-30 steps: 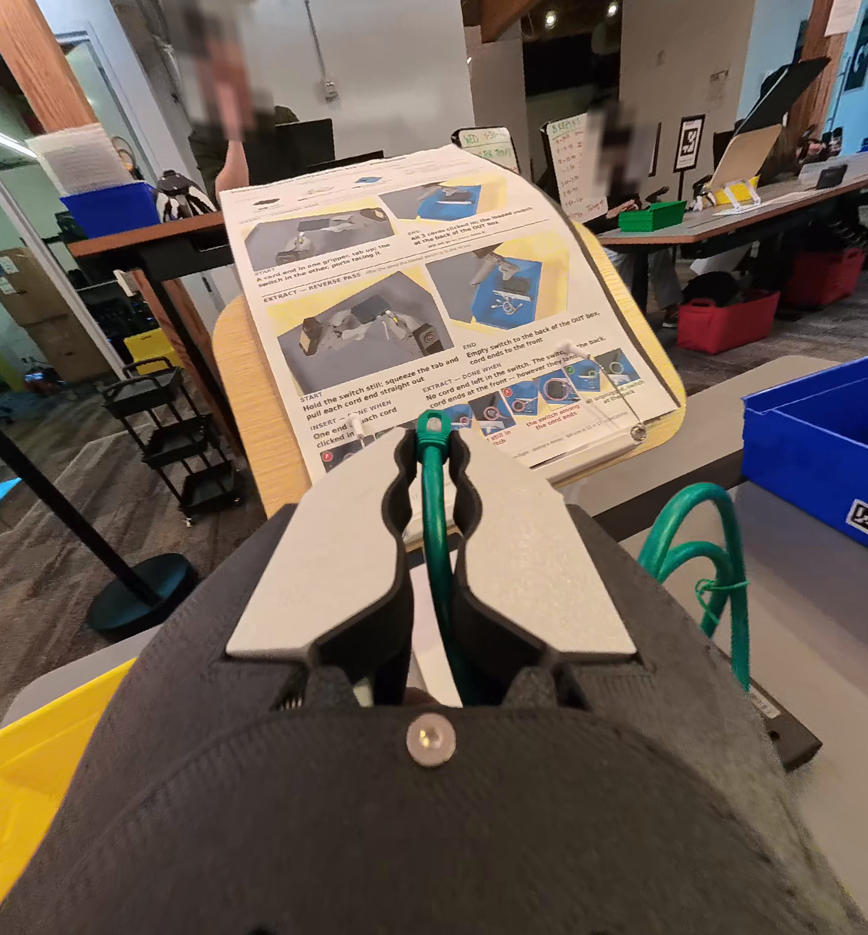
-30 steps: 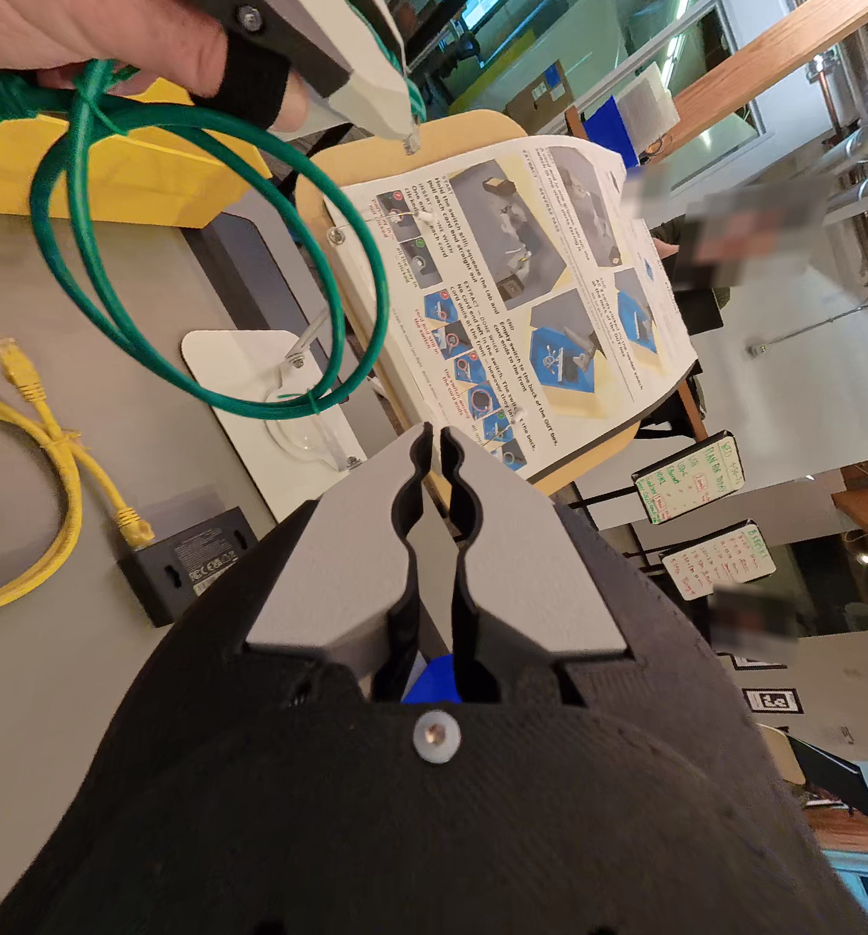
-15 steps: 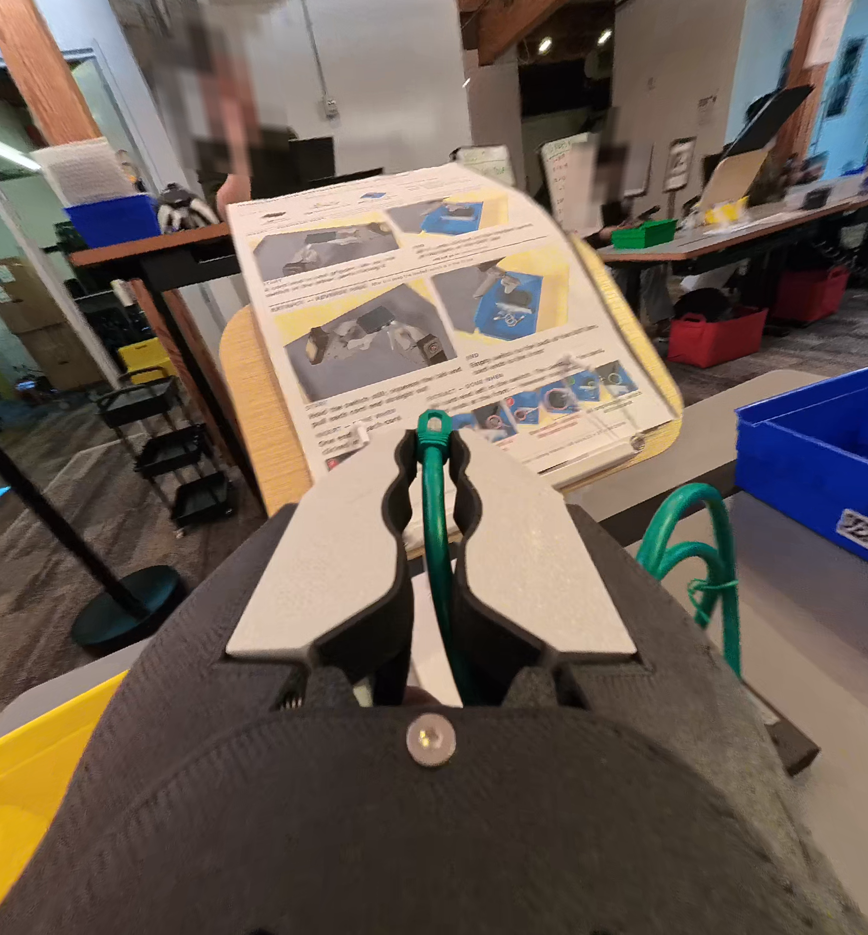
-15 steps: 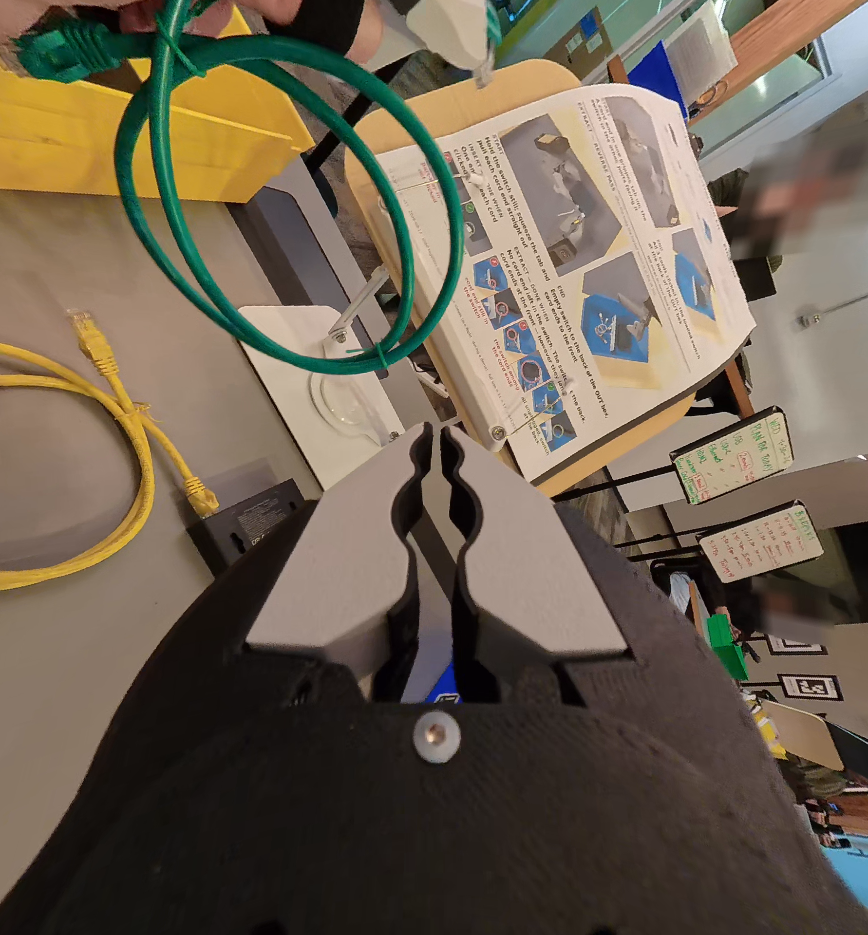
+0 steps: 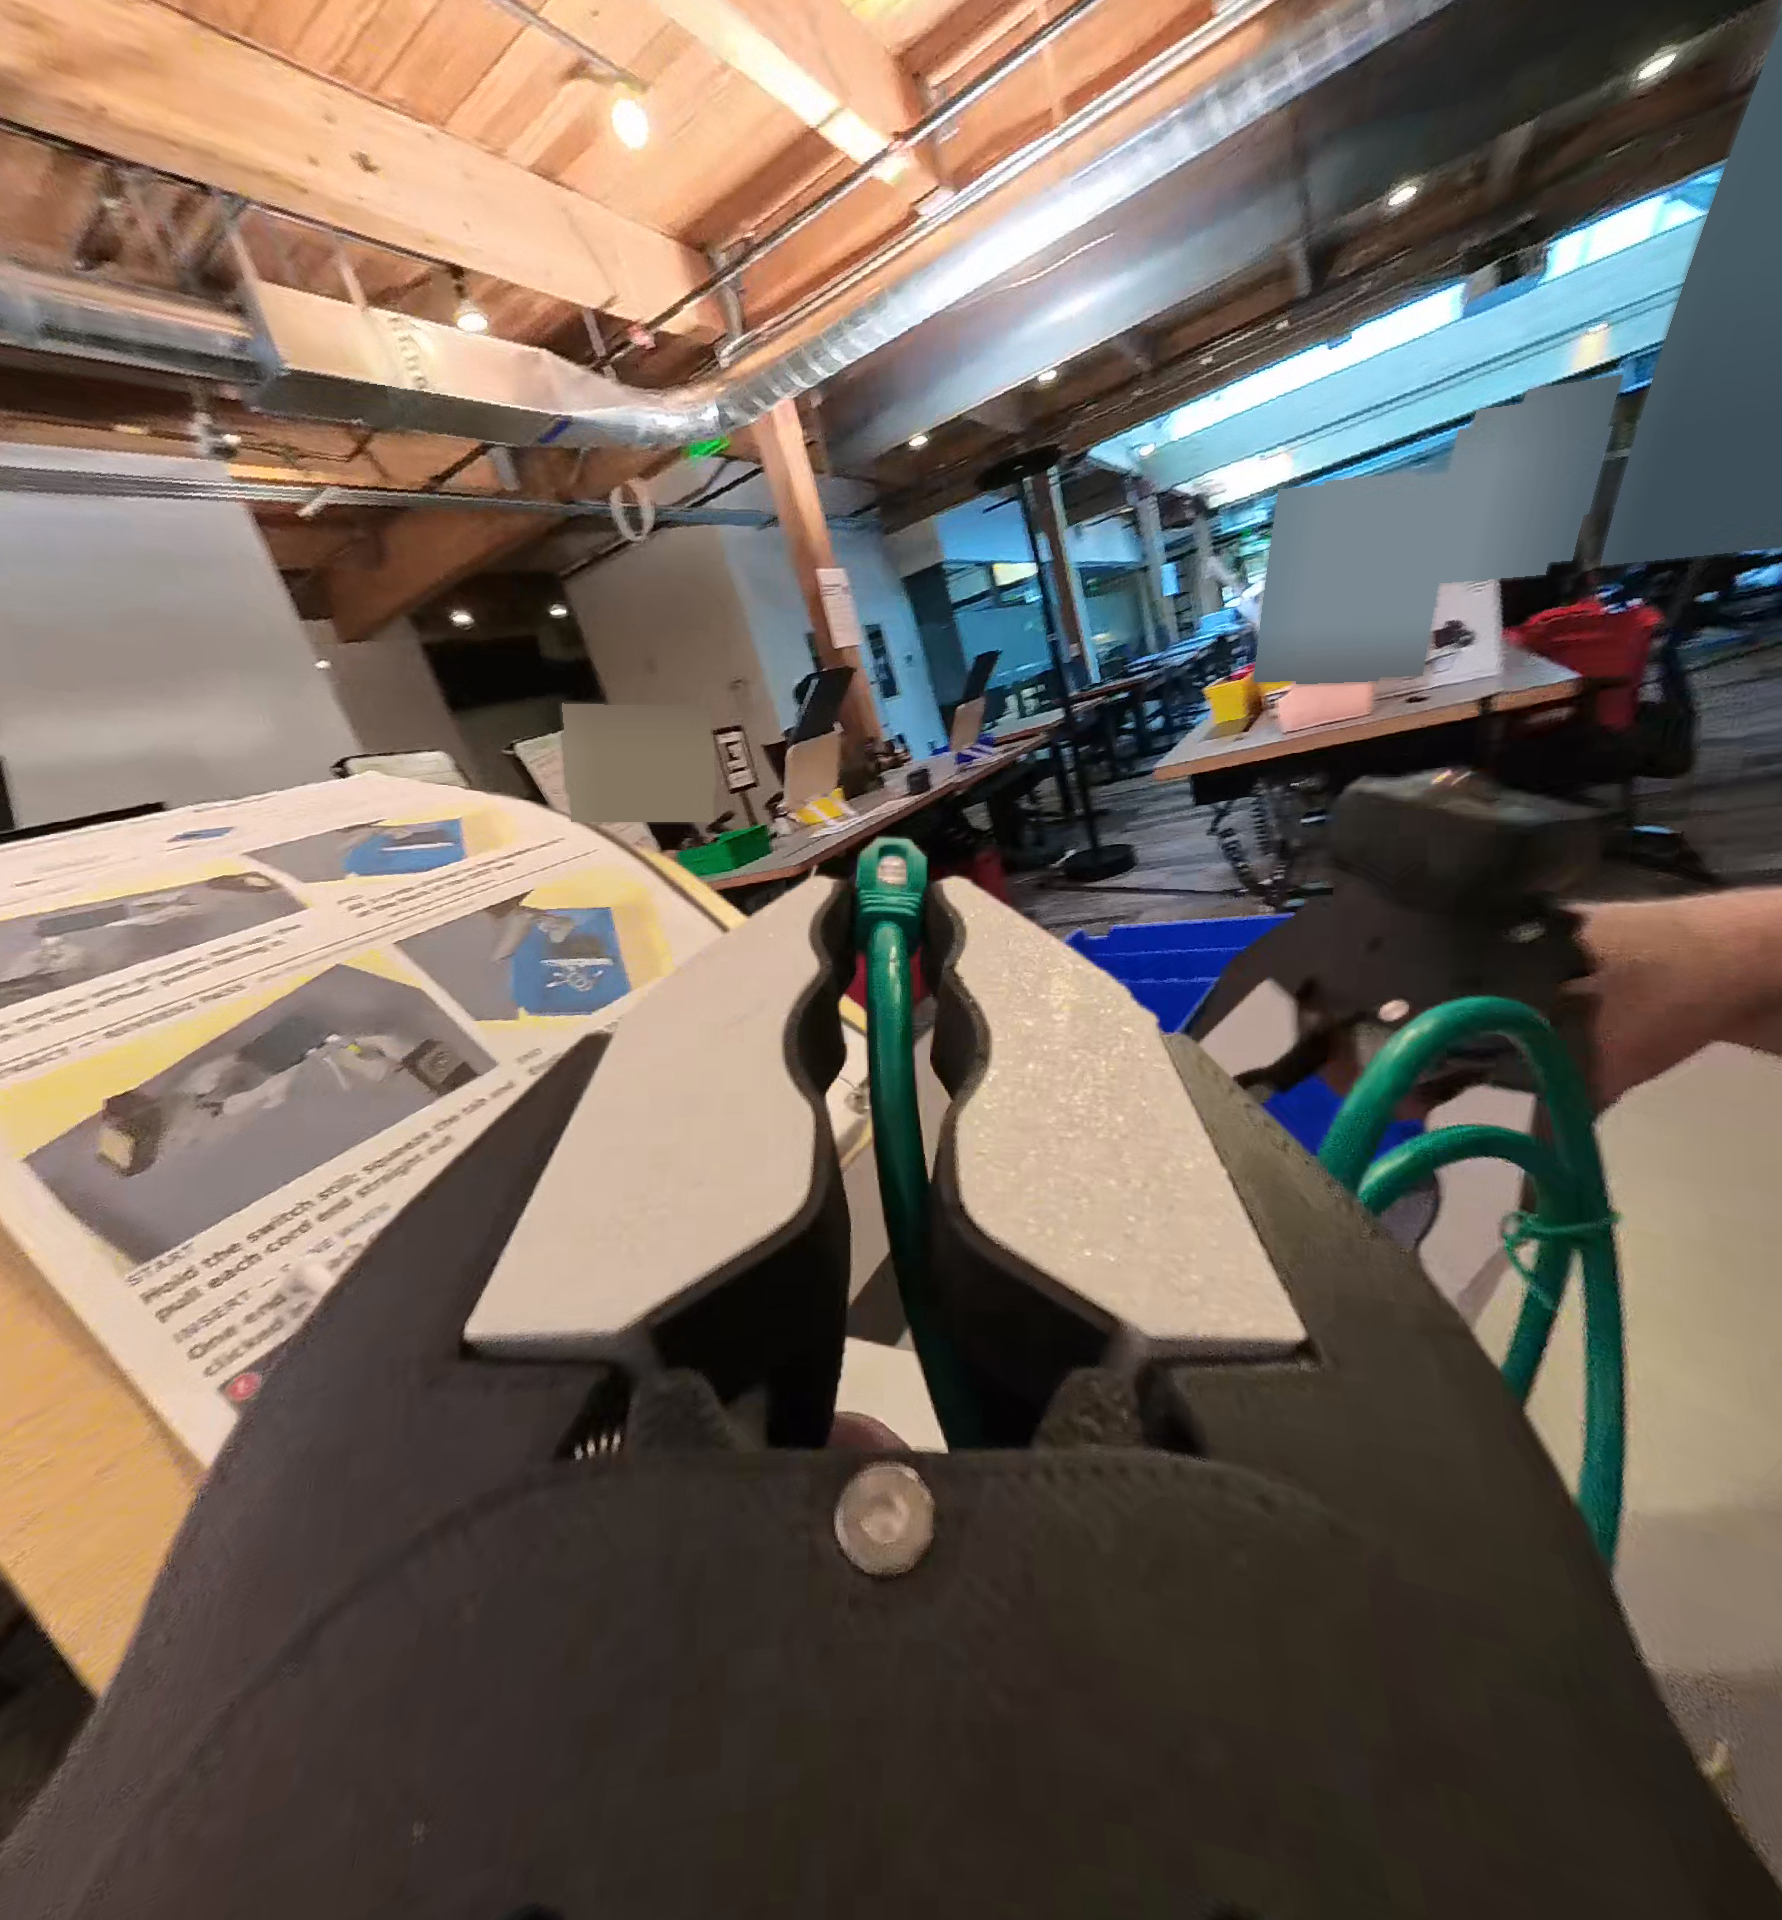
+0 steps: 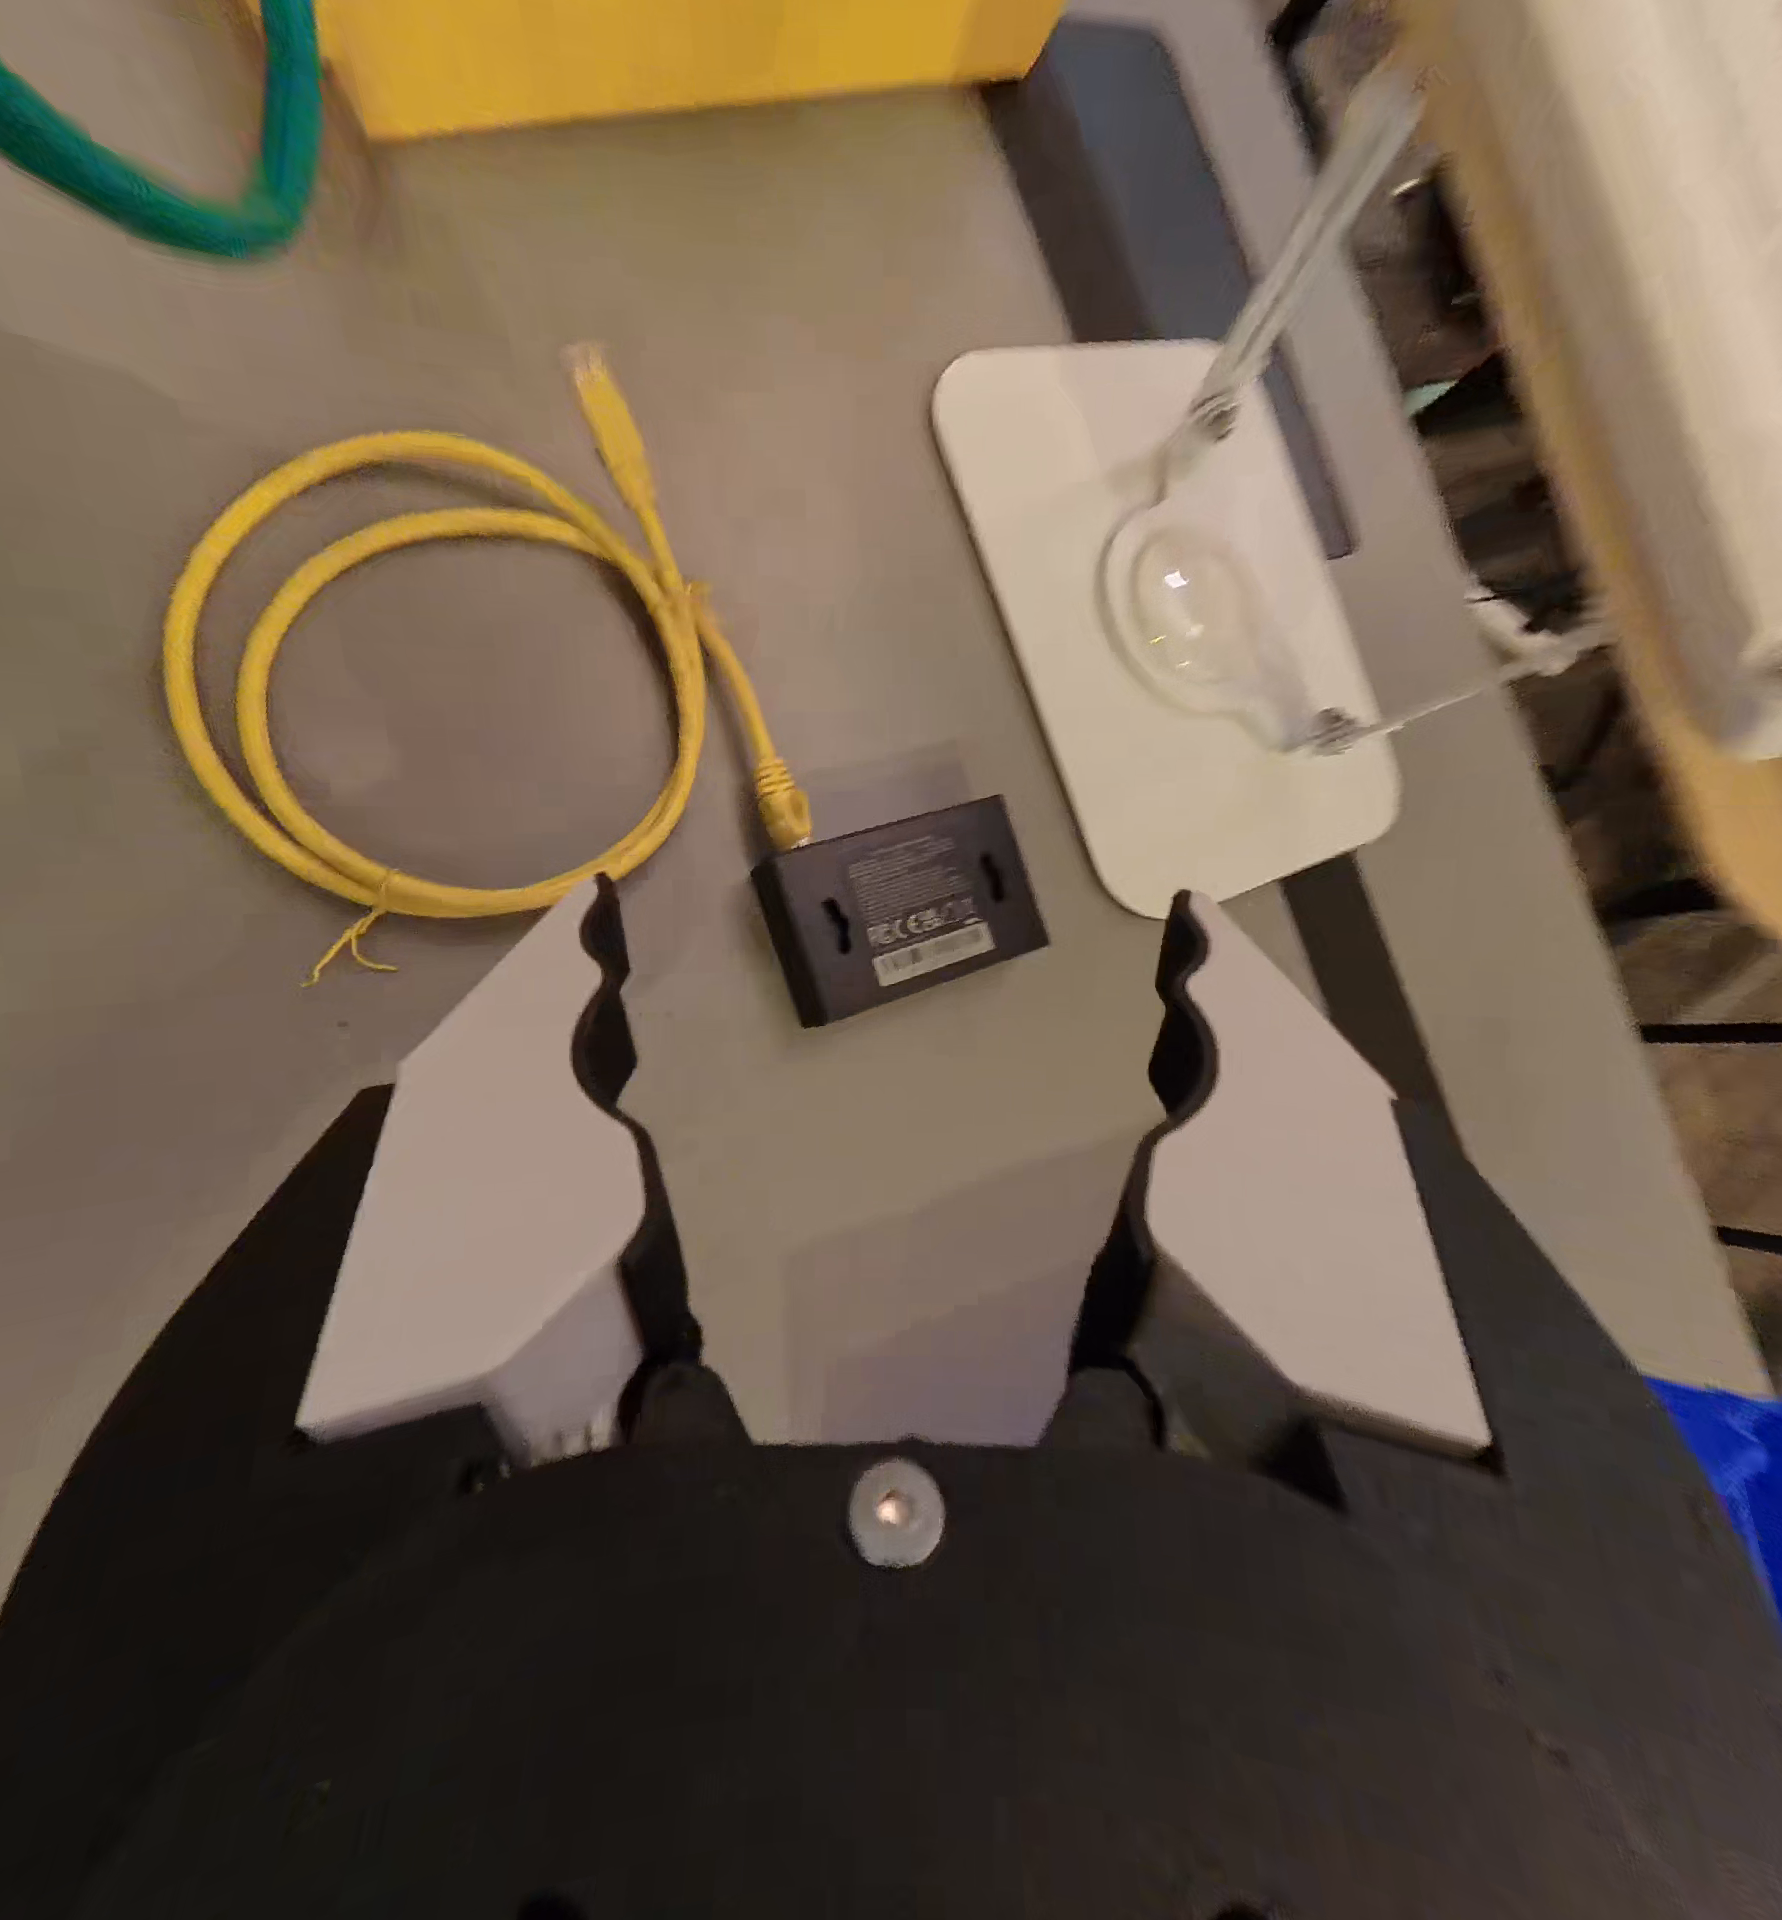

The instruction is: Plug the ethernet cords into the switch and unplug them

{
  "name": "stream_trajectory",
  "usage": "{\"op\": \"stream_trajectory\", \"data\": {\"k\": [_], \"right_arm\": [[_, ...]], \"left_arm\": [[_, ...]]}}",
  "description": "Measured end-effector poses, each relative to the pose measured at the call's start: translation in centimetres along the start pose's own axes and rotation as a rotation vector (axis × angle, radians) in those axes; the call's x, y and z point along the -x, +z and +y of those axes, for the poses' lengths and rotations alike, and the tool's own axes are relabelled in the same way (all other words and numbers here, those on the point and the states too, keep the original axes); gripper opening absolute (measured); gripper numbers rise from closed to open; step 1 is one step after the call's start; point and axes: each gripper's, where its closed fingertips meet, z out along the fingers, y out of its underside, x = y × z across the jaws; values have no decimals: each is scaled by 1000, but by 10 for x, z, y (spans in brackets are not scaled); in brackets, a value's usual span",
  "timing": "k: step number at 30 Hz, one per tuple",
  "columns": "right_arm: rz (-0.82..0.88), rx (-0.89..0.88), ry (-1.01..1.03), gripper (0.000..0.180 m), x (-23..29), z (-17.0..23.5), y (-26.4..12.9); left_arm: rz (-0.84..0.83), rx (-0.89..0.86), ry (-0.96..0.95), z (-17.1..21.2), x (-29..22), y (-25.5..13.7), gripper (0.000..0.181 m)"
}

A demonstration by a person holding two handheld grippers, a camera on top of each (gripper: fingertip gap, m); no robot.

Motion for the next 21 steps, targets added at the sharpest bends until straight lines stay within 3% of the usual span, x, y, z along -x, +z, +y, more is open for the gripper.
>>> {"op": "stream_trajectory", "data": {"k": [4, 8, 10, 15, 21], "right_arm": [[-103, 70, 4, 115, 5, 21, 42], [-172, 155, 9, 109, -1, 49, 77], [-221, 148, -29, 105, 1, 55, 85], [-297, 176, -29, 121, -3, 66, 99], [-448, 159, -36, 98, 4, 65, 102]], "left_arm": [[32, 13, 13, 2, -1, -5, 13], [50, 12, 27, -1, -5, -5, 13], [57, 12, 34, -3, -7, -5, 13], [80, 20, 39, -1, -10, -5, 12], [88, 33, 44, 2, -10, -6, 13]]}}
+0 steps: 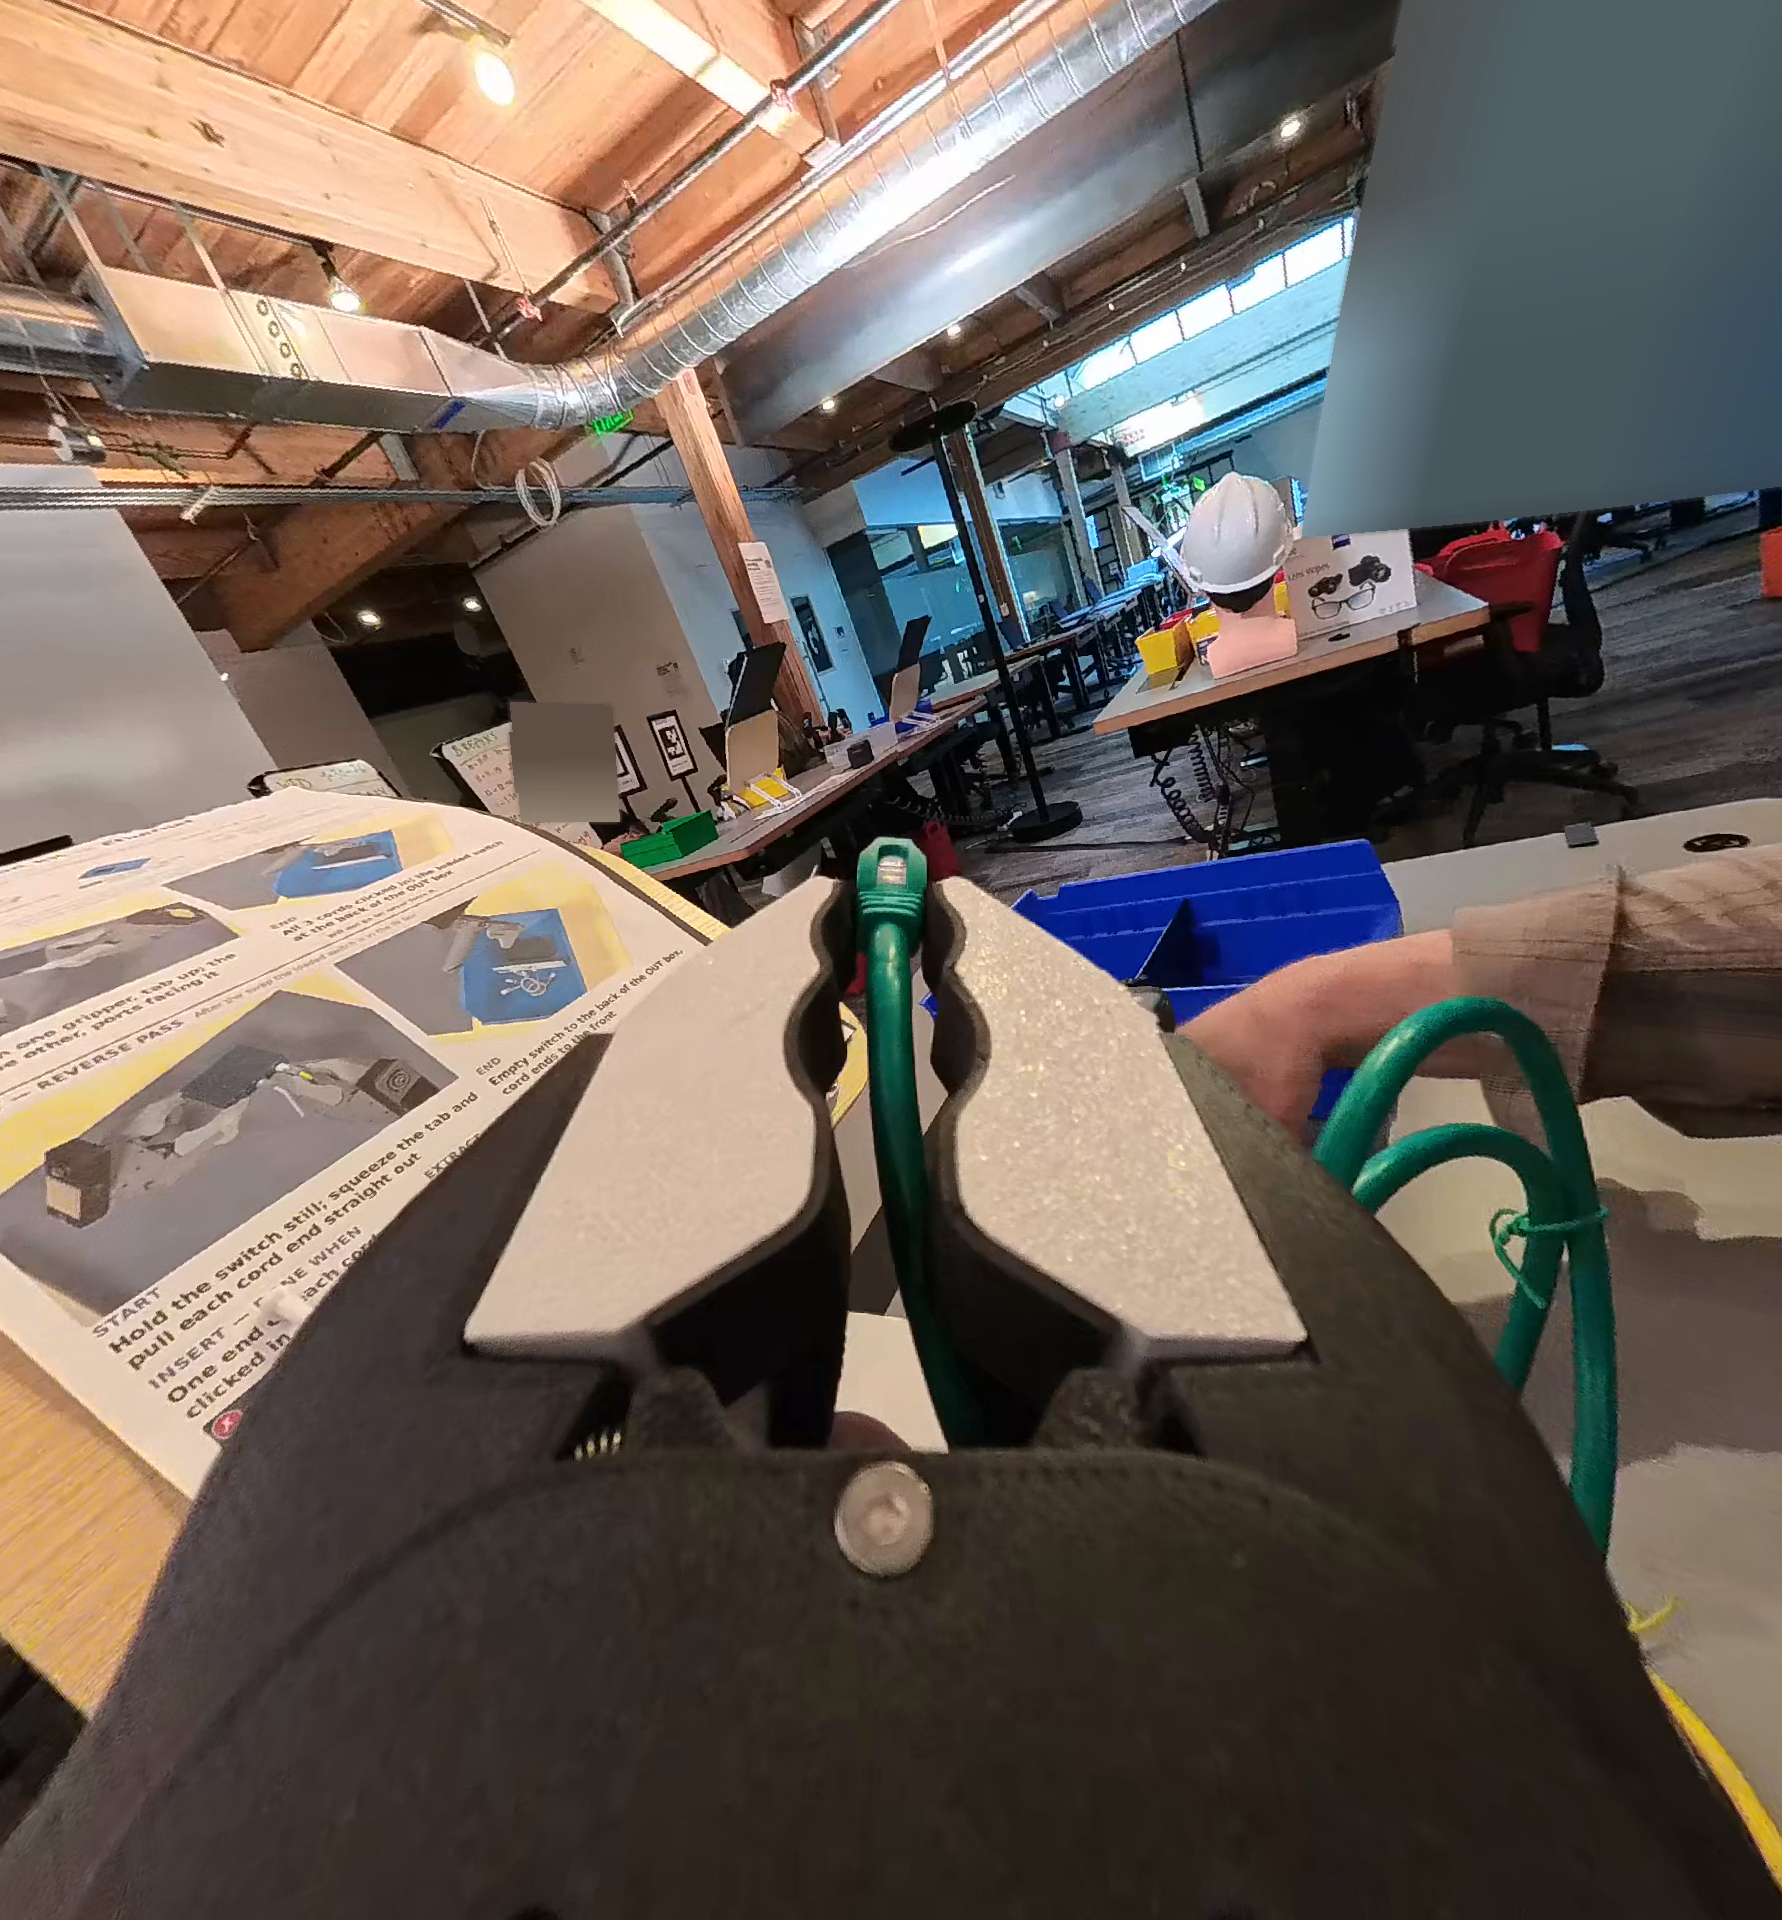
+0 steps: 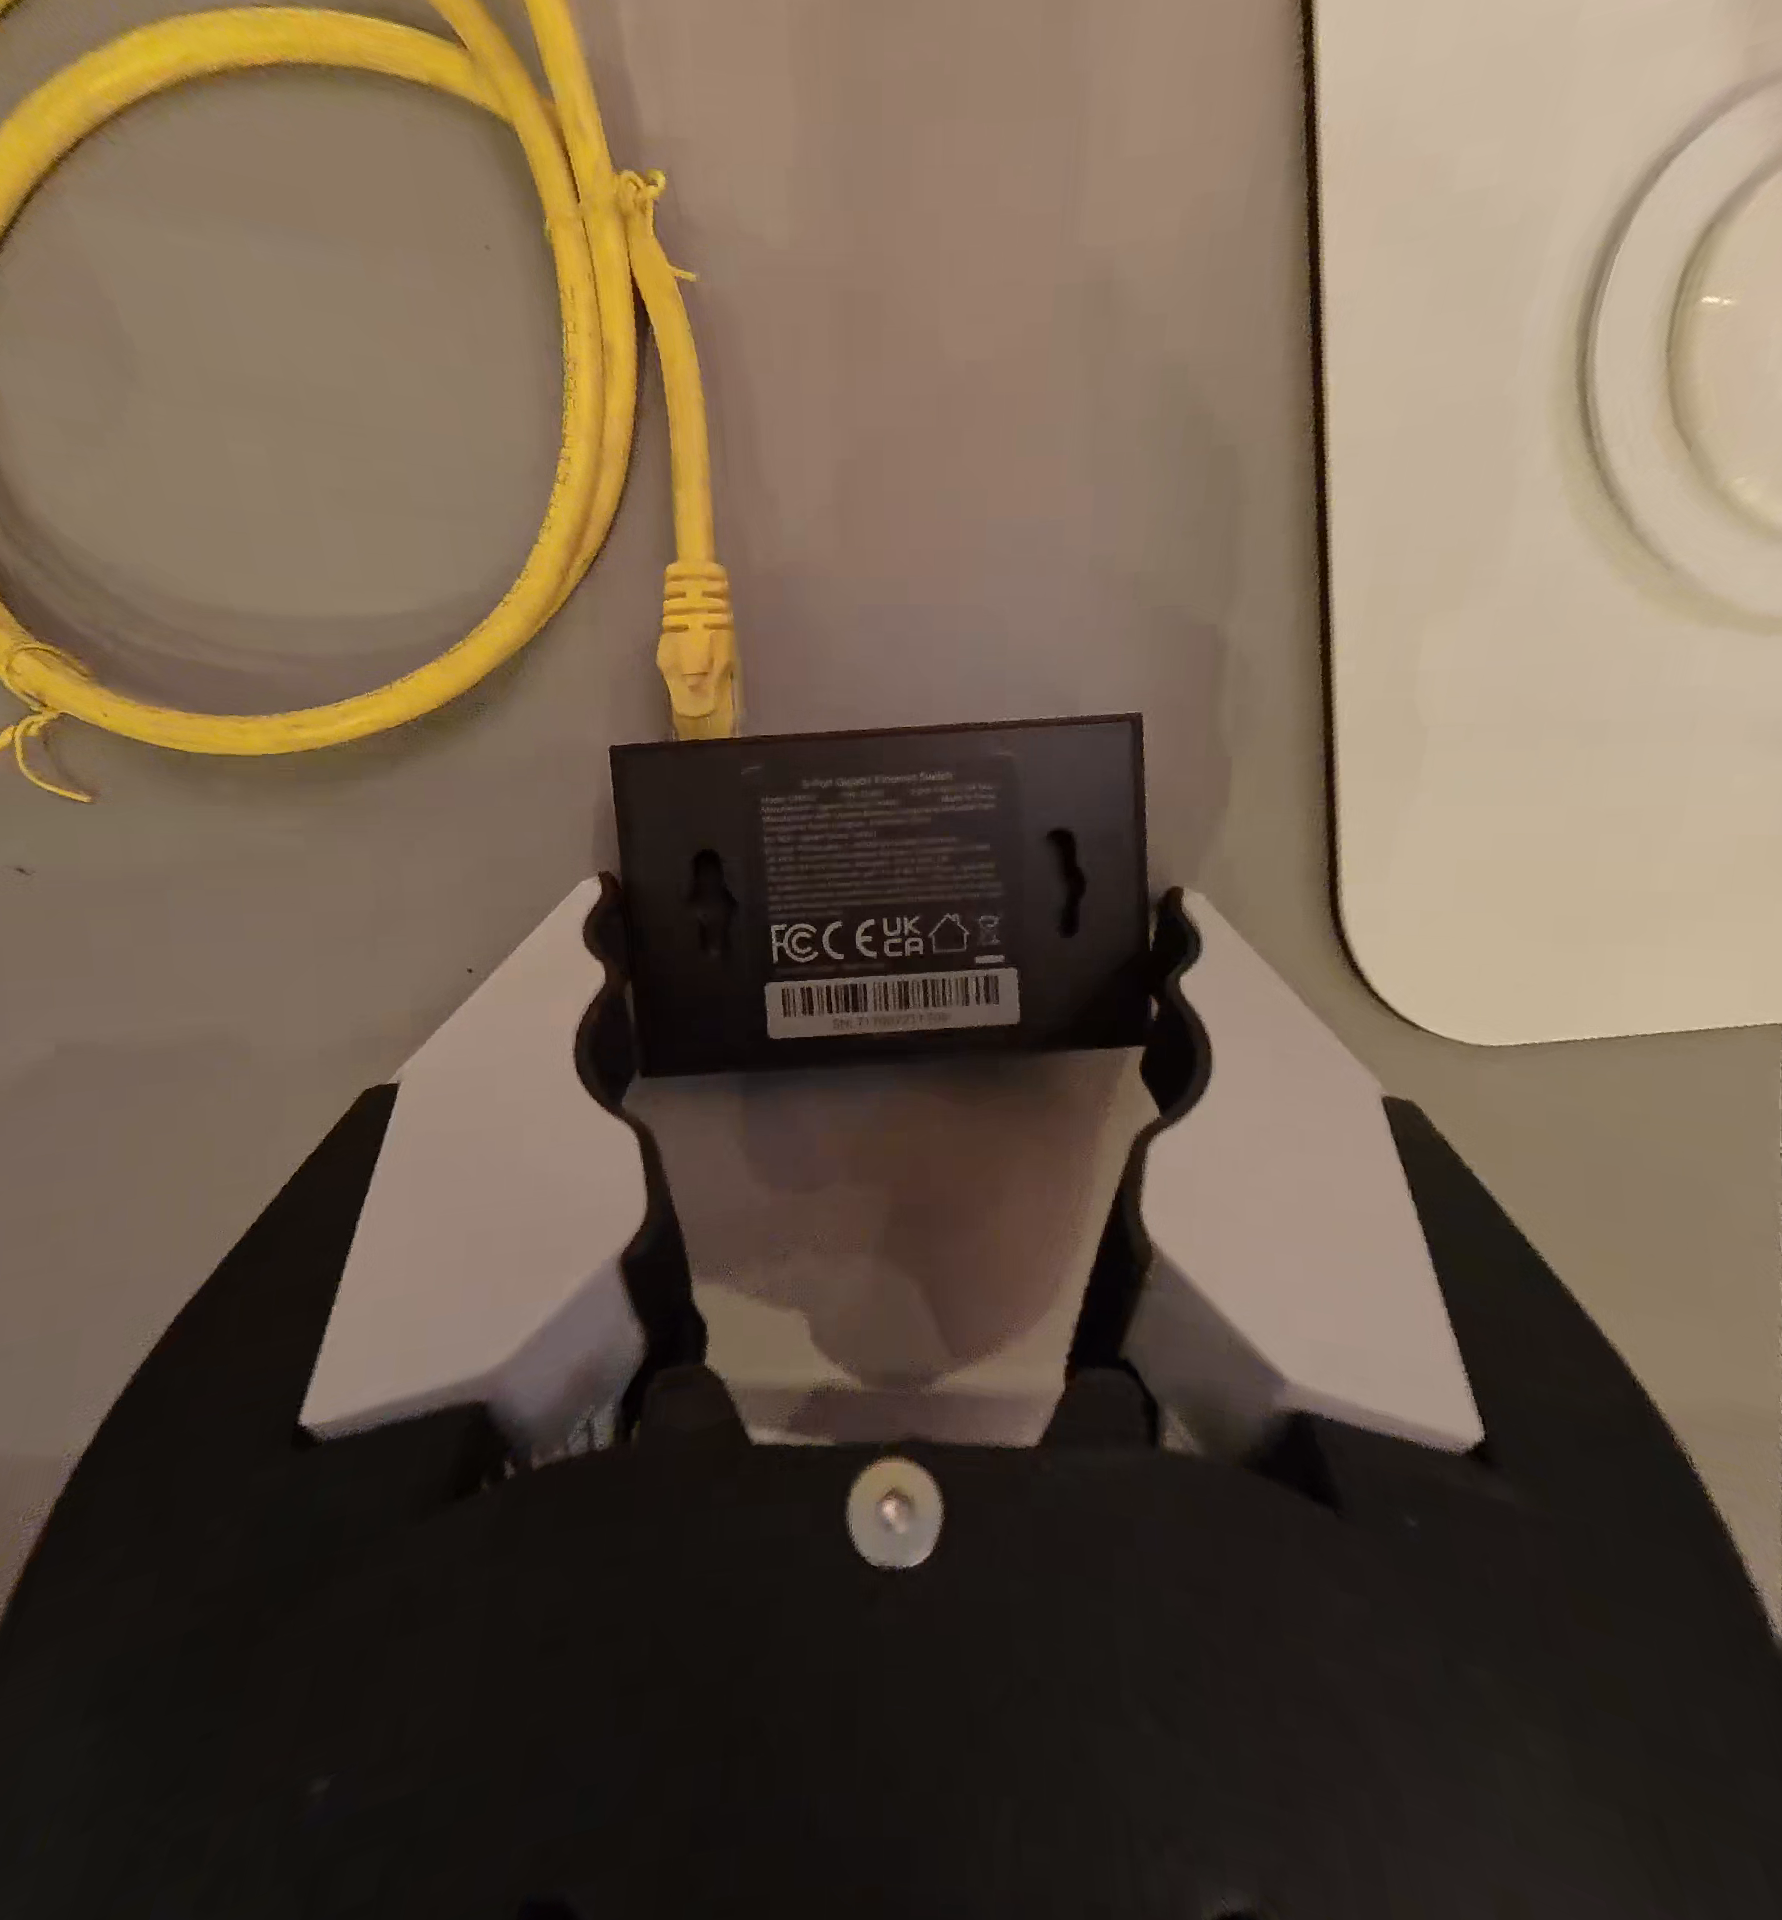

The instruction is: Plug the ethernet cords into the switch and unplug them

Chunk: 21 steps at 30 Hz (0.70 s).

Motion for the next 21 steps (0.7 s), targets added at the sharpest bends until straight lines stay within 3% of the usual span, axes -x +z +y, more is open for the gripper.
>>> {"op": "stream_trajectory", "data": {"k": [6, 15, 21], "right_arm": [[-60, -95, 56, 98, 4, -7, -6], [-92, -279, 48, 97, 13, -32, -54], [-102, -168, 34, 97, 27, -14, -32]], "left_arm": [[0, -5, -5, 0, 1, -2, 13], [6, 7, -14, 2, 0, 0, 13], [16, 30, -3, 6, -3, 3, 13]]}}
